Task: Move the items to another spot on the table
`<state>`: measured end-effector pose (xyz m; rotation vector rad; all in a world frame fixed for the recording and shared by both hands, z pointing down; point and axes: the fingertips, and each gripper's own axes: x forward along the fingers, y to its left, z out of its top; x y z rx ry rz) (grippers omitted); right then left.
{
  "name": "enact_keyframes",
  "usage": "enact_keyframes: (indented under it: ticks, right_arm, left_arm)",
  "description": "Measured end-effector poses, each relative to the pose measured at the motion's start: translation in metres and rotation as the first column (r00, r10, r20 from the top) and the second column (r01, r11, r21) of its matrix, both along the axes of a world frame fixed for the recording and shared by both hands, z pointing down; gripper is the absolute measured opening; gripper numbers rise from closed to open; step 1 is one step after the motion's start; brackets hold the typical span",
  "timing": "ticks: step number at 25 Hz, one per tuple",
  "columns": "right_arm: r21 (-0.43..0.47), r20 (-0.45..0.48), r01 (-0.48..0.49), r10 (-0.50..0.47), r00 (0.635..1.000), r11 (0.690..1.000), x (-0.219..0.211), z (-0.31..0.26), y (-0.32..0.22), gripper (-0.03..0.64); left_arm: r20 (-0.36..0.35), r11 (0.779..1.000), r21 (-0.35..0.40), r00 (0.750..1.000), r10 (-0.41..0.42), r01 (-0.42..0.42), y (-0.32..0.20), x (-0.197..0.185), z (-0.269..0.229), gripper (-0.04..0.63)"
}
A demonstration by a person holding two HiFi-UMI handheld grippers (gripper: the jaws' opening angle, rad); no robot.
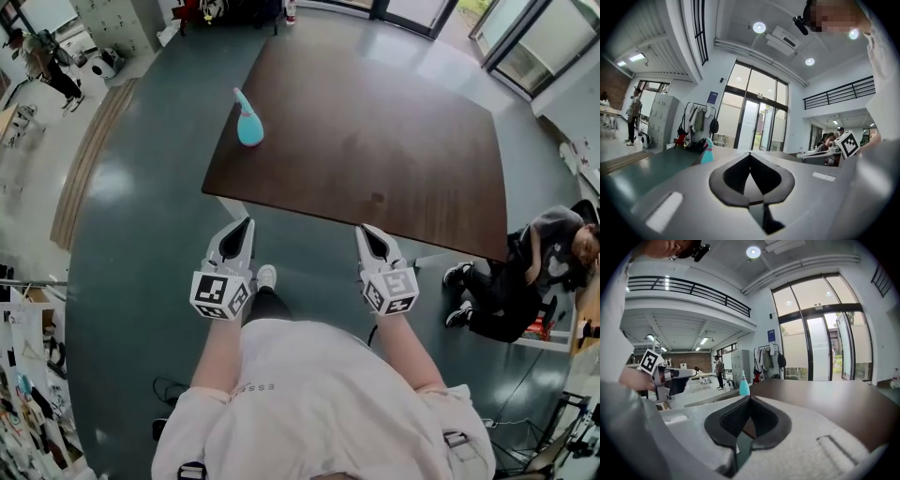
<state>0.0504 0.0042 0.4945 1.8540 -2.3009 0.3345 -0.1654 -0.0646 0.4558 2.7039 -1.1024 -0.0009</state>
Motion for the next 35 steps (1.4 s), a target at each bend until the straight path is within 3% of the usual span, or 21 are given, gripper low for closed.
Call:
enact_keyframes:
  ticks: [12,21,26,35]
  right_arm:
    - [0.007,-0.001,0.033,-0.033,0.999,0.999,-0.073,-0.013,-0.161,-0.009]
    - [0.025,-0.004,0.134,-0.134,0.991,0.991,-0.103,-0.026,-0.225,-0.009]
    - [0.020,0.005,0.216,-0.216,0.976,0.976,-0.124,-0.015,-0.268,-0.004]
    - [-0.048,0.021,0.298,-0.297,0.955,0.953,-0.140,0.016,-0.340,0.221]
  left_arm:
    - [-0.012,0.999,0.007,0.999,0.043,-0.043,-0.144,-0.052,-0.009,0.015]
    - [-0.018,0.999,-0.034,1.000,0.000,-0.001,-0.187,-0.062,-0.008,0.015]
    - [-0.006,0.996,-0.056,0.997,-0.077,0.077,-0.210,-0.077,0.002,0.015]
    - [0.043,0.982,-0.090,0.985,-0.165,0.169,-0.256,-0.079,0.011,0.015]
